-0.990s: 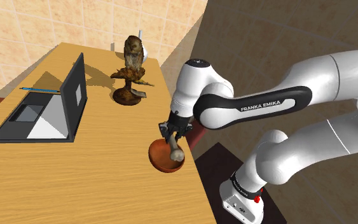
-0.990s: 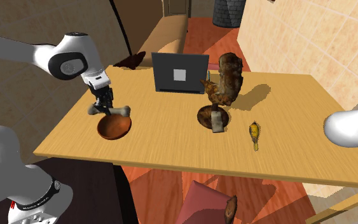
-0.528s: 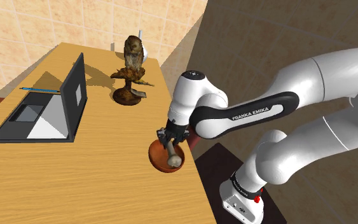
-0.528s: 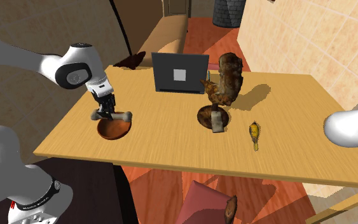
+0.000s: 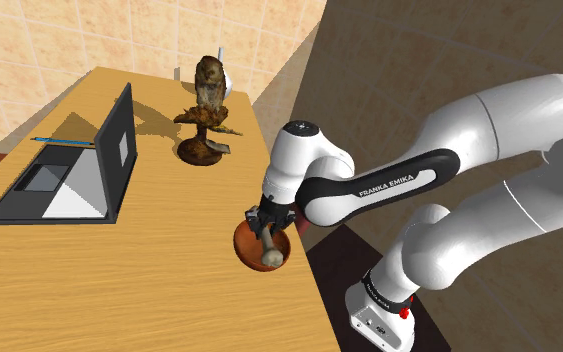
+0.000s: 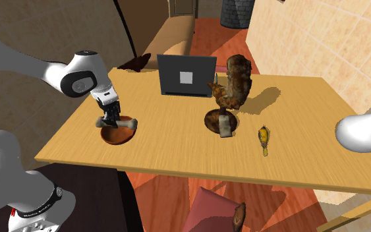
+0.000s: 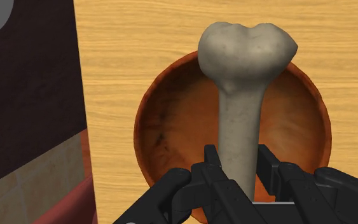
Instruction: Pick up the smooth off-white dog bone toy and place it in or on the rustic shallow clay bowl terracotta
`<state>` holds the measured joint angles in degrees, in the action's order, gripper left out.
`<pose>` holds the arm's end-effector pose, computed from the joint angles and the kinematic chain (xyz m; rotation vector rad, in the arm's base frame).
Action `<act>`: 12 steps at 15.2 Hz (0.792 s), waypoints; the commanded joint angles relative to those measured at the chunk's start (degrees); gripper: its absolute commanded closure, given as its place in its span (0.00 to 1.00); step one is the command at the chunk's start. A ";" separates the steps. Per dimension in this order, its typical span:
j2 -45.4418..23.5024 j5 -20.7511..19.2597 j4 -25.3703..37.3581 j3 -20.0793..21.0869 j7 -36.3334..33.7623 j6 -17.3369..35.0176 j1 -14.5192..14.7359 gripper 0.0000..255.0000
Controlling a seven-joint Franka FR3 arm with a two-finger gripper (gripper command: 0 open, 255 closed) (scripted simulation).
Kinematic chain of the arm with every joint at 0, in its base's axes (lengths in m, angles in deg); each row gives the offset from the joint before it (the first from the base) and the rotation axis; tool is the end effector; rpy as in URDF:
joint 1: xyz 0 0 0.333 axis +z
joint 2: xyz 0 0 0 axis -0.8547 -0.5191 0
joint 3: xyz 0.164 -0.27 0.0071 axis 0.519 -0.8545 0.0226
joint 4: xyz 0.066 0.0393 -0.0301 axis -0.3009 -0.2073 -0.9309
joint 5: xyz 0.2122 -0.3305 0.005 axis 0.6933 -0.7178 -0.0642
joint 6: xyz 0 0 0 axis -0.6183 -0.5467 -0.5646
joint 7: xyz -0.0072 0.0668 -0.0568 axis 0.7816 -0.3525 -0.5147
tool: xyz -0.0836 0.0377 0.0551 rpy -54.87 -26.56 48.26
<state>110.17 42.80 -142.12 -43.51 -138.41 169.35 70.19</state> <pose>0.3133 0.2212 0.3299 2.9984 -0.7810 0.0512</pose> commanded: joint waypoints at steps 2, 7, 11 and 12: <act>-0.03 -0.01 0.00 0.00 0.00 0.05 -0.01 1.00; -0.03 -0.01 0.00 0.00 0.00 0.05 -0.01 0.00; 3.18 0.56 1.84 -0.87 0.61 -4.92 0.54 0.00; 4.58 0.70 2.88 -1.29 0.83 -7.33 0.74 0.00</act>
<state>113.38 43.31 -139.92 -44.35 -137.94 164.18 70.74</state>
